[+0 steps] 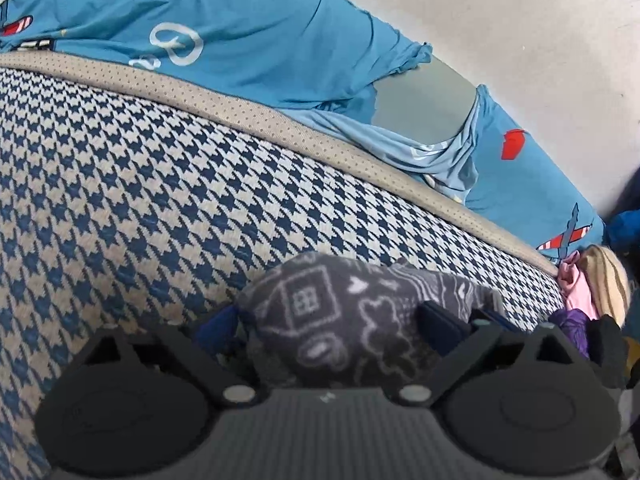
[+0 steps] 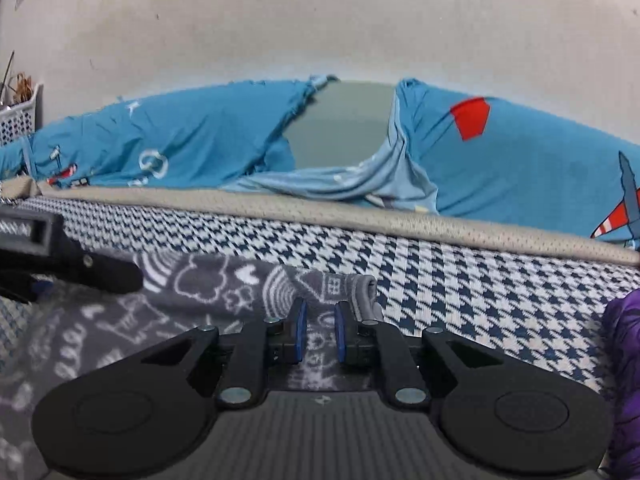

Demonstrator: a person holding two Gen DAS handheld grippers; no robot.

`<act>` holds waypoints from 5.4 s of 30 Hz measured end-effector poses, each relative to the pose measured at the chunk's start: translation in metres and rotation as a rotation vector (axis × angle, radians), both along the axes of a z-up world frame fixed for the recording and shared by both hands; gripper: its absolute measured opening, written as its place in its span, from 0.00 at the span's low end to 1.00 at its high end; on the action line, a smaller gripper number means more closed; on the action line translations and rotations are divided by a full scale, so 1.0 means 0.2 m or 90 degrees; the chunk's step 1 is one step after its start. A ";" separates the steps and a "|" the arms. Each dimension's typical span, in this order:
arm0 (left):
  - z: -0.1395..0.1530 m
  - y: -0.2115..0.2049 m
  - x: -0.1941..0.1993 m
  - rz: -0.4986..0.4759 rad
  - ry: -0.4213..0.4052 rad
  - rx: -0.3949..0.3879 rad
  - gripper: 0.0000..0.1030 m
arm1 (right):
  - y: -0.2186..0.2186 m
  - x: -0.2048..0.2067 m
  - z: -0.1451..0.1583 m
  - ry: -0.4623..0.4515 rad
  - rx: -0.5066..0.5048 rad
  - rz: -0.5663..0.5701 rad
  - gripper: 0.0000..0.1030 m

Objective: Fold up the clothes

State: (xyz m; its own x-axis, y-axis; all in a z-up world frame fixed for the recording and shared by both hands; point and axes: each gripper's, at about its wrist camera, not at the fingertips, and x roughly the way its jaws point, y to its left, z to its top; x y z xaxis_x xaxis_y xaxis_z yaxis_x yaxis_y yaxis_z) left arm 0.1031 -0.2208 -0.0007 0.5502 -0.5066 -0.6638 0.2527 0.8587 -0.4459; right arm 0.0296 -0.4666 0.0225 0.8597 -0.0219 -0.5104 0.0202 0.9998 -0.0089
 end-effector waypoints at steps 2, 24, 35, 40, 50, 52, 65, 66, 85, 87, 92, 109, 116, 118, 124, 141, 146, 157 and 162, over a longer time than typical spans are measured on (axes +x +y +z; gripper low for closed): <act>-0.02 -0.01 0.01 0.004 0.004 0.002 0.98 | -0.03 0.02 -0.03 0.001 0.021 -0.004 0.12; 0.05 0.00 -0.01 0.013 -0.004 0.046 1.00 | 0.05 -0.09 0.12 -0.036 0.025 -0.017 0.19; 0.18 0.04 -0.22 -0.002 -0.043 0.083 1.00 | 0.10 -0.37 0.25 -0.040 0.058 -0.069 0.29; 0.19 0.06 -0.34 -0.021 -0.040 0.086 1.00 | 0.06 -0.50 0.27 -0.043 0.059 -0.095 0.30; 0.19 0.09 -0.49 -0.067 -0.042 0.074 1.00 | -0.04 -0.64 0.21 0.007 0.072 -0.157 0.35; 0.17 0.08 -0.49 -0.075 -0.039 0.078 1.00 | -0.05 -0.66 0.20 0.011 0.068 -0.164 0.35; 0.06 -0.01 -0.49 -0.106 -0.025 0.129 1.00 | -0.11 -0.61 0.11 0.071 0.051 -0.222 0.39; 0.05 -0.01 -0.49 -0.105 -0.021 0.130 1.00 | -0.11 -0.60 0.10 0.074 0.050 -0.226 0.40; -0.04 -0.03 -0.49 -0.103 -0.036 0.149 1.00 | -0.13 -0.56 0.04 0.098 0.026 -0.251 0.47; -0.04 -0.03 -0.49 -0.102 -0.034 0.148 1.00 | -0.13 -0.56 0.04 0.098 0.025 -0.253 0.48; -0.03 -0.04 -0.50 -0.105 -0.045 0.159 1.00 | -0.14 -0.56 0.05 0.096 0.037 -0.260 0.53; 0.10 -0.03 -0.59 -0.123 -0.097 0.221 1.00 | -0.22 -0.62 0.17 0.141 0.104 -0.182 0.55; 0.12 -0.01 -0.62 -0.125 -0.114 0.238 1.00 | -0.28 -0.65 0.18 0.141 0.138 -0.155 0.64; 0.13 0.00 -0.62 -0.119 -0.118 0.245 1.00 | -0.29 -0.65 0.17 0.146 0.147 -0.148 0.64; 0.15 0.05 -0.58 -0.102 -0.105 0.231 1.00 | -0.32 -0.66 0.16 0.144 0.179 -0.133 0.65; 0.10 0.27 -0.33 -0.064 0.038 0.028 1.00 | -0.47 -0.66 0.10 0.133 0.290 -0.143 0.73; 0.07 0.24 -0.31 -0.074 0.056 0.011 1.00 | -0.48 -0.62 0.07 0.133 0.304 -0.139 0.75; -0.02 0.19 -0.22 -0.077 0.098 -0.040 1.00 | -0.50 -0.52 -0.04 0.155 0.348 -0.138 0.84; -0.05 0.15 -0.17 -0.083 0.107 -0.057 1.00 | -0.51 -0.49 -0.06 0.137 0.361 -0.123 0.88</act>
State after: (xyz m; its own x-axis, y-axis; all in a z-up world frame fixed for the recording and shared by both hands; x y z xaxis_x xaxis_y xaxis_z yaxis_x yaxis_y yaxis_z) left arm 0.0684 -0.1914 -0.0115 0.3622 -0.6268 -0.6899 0.2752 0.7791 -0.5633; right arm -0.0678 -0.5690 0.0105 0.7440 0.1573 -0.6494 0.2581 0.8288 0.4965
